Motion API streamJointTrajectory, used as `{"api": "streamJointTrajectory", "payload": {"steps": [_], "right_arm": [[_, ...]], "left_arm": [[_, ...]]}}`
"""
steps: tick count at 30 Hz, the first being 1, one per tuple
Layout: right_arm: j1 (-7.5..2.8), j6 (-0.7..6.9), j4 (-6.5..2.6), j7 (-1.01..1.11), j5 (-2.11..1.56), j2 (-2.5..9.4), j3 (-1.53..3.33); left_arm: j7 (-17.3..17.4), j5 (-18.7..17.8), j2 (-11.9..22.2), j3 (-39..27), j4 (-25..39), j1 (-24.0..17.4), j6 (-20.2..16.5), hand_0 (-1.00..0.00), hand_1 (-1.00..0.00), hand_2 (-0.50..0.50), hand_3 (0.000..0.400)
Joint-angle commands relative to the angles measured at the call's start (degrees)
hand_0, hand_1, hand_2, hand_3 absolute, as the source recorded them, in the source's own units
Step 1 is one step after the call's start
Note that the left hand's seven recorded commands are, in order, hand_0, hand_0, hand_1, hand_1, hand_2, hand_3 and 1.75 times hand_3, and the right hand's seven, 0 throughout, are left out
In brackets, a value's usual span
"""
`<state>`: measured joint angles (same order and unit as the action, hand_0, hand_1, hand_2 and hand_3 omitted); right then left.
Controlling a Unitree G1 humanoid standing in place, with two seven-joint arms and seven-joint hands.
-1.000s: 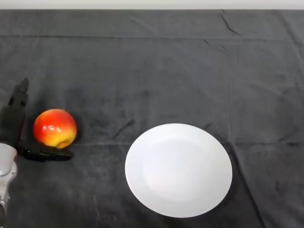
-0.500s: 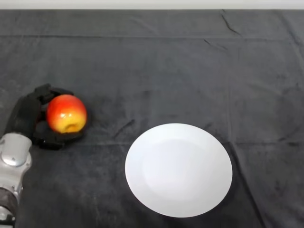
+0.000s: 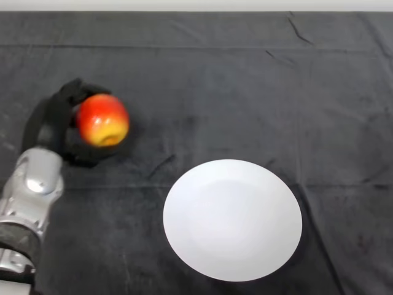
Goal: Move the apple to the plate
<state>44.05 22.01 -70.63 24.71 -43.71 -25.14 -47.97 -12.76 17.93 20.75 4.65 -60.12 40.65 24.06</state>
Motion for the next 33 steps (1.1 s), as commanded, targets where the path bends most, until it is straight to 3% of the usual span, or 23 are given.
{"api": "streamJointTrajectory", "payload": {"steps": [1, 10, 19, 27, 33], "right_arm": [[3.03, 0.13, 1.06, -0.64, -1.38, -2.23, -0.2], [2.94, 0.11, 1.26, -0.71, -1.42, -2.14, -0.11], [2.84, 0.1, 1.49, -0.79, -1.46, -2.06, -0.01], [2.79, 0.1, 1.61, -0.84, -1.51, -2.02, 0.06], [2.78, 0.11, 1.64, -0.87, -1.55, -2.02, 0.1]], "left_arm": [[-1.2, 1.4, -1.3, 2.6, 5.0, 1.9, -1.1, -1.0, -1.0, 0.0, 0.4], [-1.9, 5.3, -5.3, 8.9, 18.8, -1.2, -5.8, -1.0, -1.0, 0.0, 0.4], [-0.1, 6.5, -8.3, 19.2, 23.2, -3.5, -8.0, -1.0, -1.0, 0.0, 0.4], [6.8, 4.1, -8.9, 28.7, 23.5, -2.1, -10.4, -1.0, -1.0, 0.0, 0.4], [12.8, 2.5, -7.7, 33.0, 23.6, -0.9, -10.3, -1.0, -1.0, 0.0, 0.4]]}}
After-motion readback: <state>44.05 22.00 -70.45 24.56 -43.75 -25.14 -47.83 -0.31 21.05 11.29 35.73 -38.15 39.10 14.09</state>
